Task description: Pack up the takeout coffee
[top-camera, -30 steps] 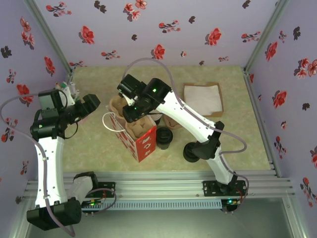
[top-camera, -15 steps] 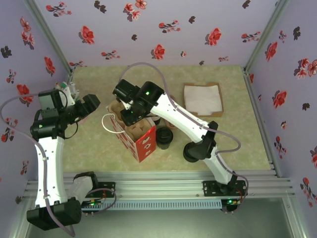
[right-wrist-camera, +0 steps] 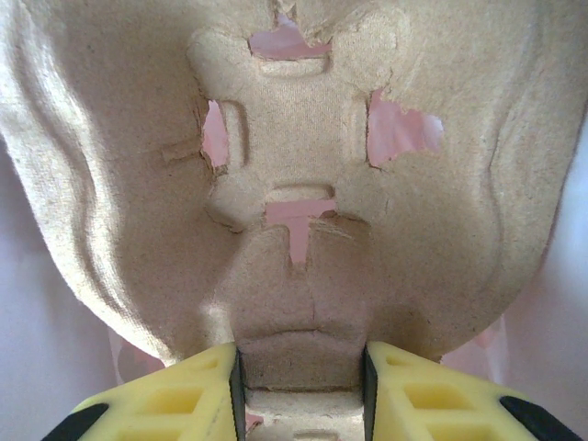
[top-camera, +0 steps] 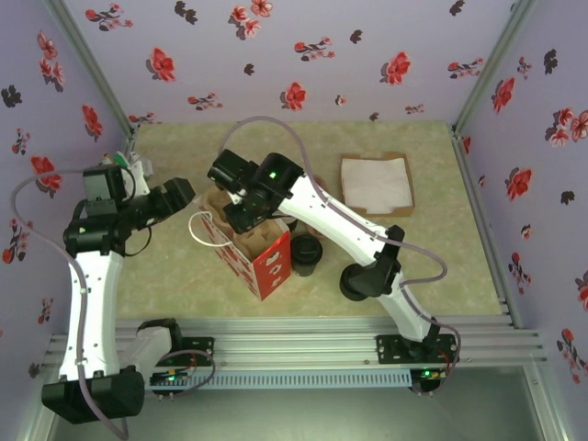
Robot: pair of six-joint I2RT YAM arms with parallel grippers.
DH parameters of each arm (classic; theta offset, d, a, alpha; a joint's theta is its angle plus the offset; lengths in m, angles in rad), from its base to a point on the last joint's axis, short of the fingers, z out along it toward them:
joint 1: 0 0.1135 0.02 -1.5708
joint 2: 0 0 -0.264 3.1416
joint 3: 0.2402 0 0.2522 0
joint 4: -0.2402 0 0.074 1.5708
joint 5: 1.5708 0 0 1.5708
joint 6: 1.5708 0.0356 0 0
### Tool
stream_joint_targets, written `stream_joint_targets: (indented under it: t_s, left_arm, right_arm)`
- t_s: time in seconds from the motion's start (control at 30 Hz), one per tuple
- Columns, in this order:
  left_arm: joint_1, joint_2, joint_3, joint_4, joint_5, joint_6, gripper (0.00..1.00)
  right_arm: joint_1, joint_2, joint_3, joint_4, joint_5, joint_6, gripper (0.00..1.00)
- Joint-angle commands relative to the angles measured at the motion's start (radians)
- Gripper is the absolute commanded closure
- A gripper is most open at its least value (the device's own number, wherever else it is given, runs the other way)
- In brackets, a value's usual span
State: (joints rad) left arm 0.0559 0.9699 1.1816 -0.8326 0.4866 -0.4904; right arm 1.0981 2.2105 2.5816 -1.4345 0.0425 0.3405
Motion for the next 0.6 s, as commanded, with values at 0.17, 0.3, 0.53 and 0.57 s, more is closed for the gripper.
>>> stream_joint_targets:
  t_s: [0.17, 0.3, 0.53, 0.57]
  left_arm:
    - [-0.073, 0.014, -0.013, -0.033, -0.113, 0.05, 0.29]
    - [-0.088, 0.024, -0.023, -0.035, -0.135, 0.056, 0.33]
    - [-0.115, 0.036, -0.036, -0.03, -0.131, 0.061, 0.33]
    - [-0.118, 0.038, -0.035, -0.03, -0.131, 0.061, 0.33]
  right_arm:
    - [0.007, -0.021, -0.021, -0.021, 0.027, -0.005, 0.65]
    - [0.008, -0.025, -0.022, -0.021, 0.023, -0.003, 0.65]
    - [0.008, -0.029, -0.025, -0.015, 0.016, -0.001, 0.65]
    - [0.008, -0.031, -0.028, -0.013, 0.016, -0.001, 0.65]
